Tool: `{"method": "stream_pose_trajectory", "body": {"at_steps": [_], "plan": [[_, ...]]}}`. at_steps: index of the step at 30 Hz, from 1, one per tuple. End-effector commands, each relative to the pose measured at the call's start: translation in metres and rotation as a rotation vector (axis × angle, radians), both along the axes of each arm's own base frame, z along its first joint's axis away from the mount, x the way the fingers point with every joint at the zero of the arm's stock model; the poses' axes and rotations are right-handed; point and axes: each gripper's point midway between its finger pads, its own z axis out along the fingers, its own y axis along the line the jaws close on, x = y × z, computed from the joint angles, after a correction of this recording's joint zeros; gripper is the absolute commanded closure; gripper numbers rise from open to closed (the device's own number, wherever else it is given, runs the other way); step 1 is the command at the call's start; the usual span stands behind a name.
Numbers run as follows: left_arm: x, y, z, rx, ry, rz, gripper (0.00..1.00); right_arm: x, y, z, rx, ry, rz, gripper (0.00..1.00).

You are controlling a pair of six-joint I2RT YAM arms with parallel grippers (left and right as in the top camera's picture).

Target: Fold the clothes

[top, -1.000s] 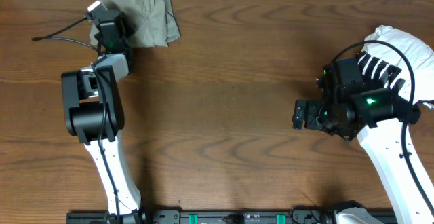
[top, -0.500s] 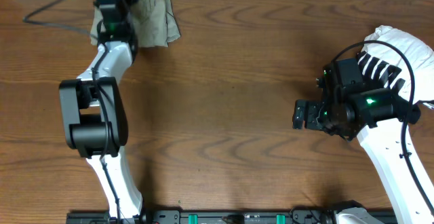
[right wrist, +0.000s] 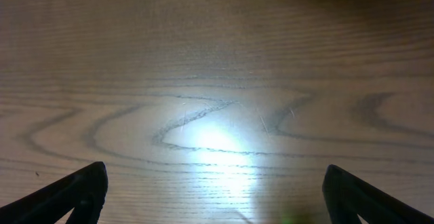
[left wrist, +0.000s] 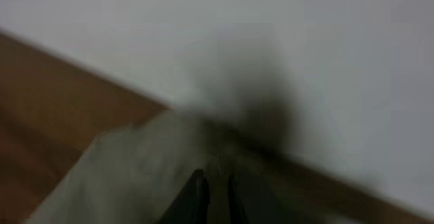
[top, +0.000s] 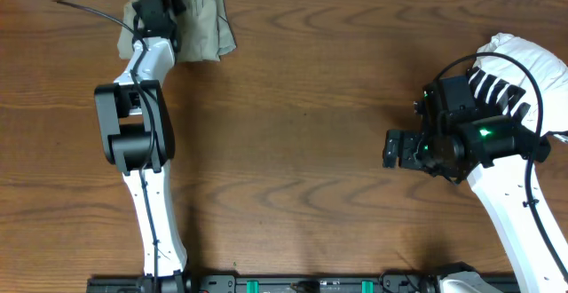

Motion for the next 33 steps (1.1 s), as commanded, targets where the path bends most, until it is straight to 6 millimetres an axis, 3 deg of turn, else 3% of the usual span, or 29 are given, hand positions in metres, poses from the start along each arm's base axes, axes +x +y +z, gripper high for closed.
{"method": "stream_pose_trajectory", "body": {"at_steps": [1, 6, 10, 14, 17, 23, 25, 28, 33], "plan": [[0.003, 0.011, 0.019, 0.028, -0.014, 0.007, 0.86, 0.004, 0.001, 0.007, 0.007, -0.032, 0.01, 0.01], [-0.013, 0.029, -0.017, 0.013, 0.11, 0.031, 0.87, 0.005, 0.001, 0.007, 0.008, -0.038, 0.01, 0.01], [-0.022, 0.026, -0.049, -0.014, 0.198, 0.008, 0.87, 0.005, 0.001, 0.007, 0.008, -0.037, 0.01, 0.01], [-0.023, 0.02, -0.057, -0.031, 0.217, -0.018, 0.87, 0.004, 0.001, 0.007, 0.008, -0.034, 0.01, 0.01], [-0.017, 0.015, -0.035, -0.032, 0.169, -0.036, 0.88, 0.003, 0.001, 0.007, 0.007, -0.03, 0.01, 0.01], [-0.001, -0.019, 0.061, -0.047, -0.025, -0.157, 0.89, 0.004, 0.001, 0.007, 0.008, -0.035, 0.01, 0.01], [-0.001, -0.034, 0.079, -0.05, -0.052, -0.192, 0.89, 0.005, 0.001, 0.007, 0.008, -0.035, 0.01, 0.01], [0.0, -0.052, 0.08, -0.053, -0.053, -0.224, 0.87, 0.005, 0.001, 0.007, 0.008, -0.036, 0.01, 0.01], [0.004, -0.069, 0.038, -0.063, 0.006, -0.246, 0.87, 0.002, 0.001, 0.006, 0.005, -0.023, 0.011, 0.01]]}}
